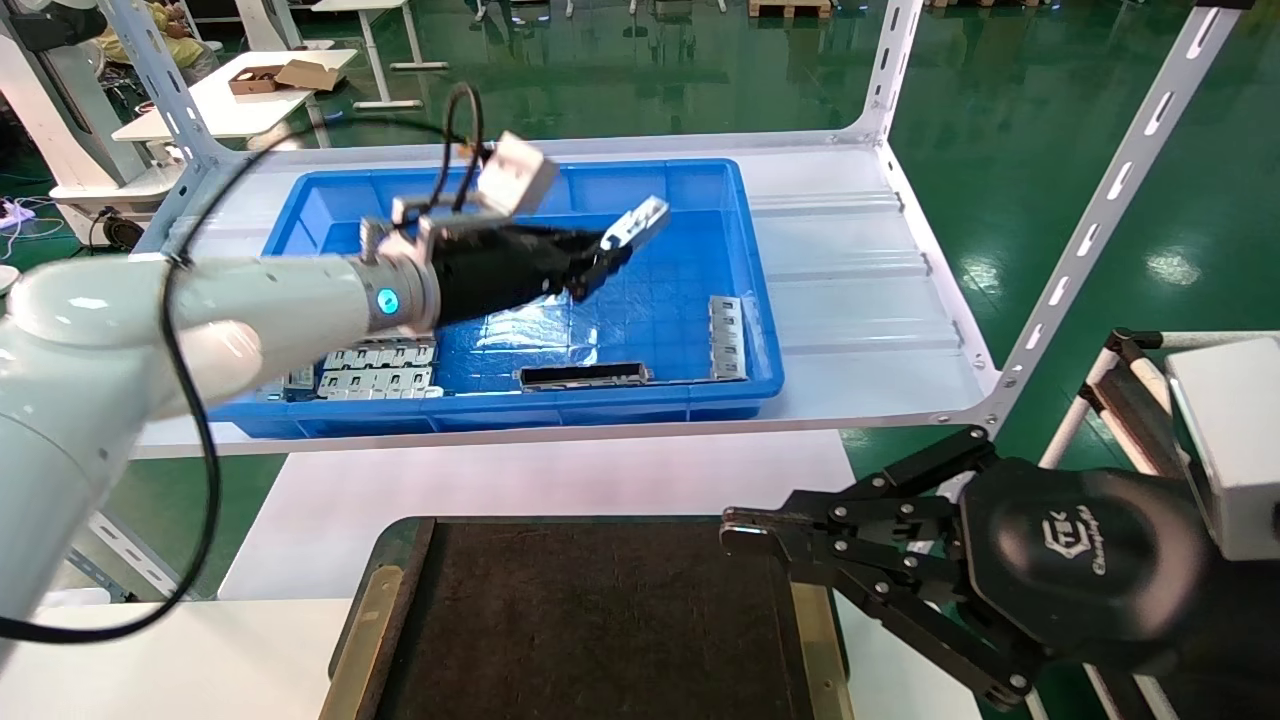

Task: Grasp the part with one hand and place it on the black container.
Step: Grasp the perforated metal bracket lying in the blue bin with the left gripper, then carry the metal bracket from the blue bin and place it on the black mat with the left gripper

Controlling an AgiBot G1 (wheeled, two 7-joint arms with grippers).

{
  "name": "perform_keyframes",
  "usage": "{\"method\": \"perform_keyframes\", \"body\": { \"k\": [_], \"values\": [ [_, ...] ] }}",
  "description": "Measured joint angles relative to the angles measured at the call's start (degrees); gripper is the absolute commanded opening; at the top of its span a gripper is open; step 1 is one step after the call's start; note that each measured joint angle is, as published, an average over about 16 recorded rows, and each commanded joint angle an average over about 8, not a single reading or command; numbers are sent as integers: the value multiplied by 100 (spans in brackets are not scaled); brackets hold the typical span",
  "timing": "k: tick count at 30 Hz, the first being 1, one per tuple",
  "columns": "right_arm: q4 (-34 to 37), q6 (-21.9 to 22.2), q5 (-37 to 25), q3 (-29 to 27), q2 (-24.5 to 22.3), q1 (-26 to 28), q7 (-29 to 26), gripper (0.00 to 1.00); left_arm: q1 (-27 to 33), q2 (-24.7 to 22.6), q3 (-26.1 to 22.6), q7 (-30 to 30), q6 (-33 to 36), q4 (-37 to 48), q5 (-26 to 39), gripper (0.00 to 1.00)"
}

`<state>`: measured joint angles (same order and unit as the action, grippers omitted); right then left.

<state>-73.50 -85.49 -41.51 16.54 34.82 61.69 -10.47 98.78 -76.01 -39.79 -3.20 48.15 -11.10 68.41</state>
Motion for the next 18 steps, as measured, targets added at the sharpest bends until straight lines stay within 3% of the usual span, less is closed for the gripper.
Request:
{"method": "perform_keyframes", "body": {
  "k": [10, 18],
  "values": [
    [0, 2, 3, 4, -2, 1, 2, 0, -34, 552, 153, -54, 1420, -448, -390, 0],
    [0, 3, 5, 7, -3, 1, 3, 0, -644, 1255, 260, -575, 2498, -1677, -802, 0]
  ]
}}
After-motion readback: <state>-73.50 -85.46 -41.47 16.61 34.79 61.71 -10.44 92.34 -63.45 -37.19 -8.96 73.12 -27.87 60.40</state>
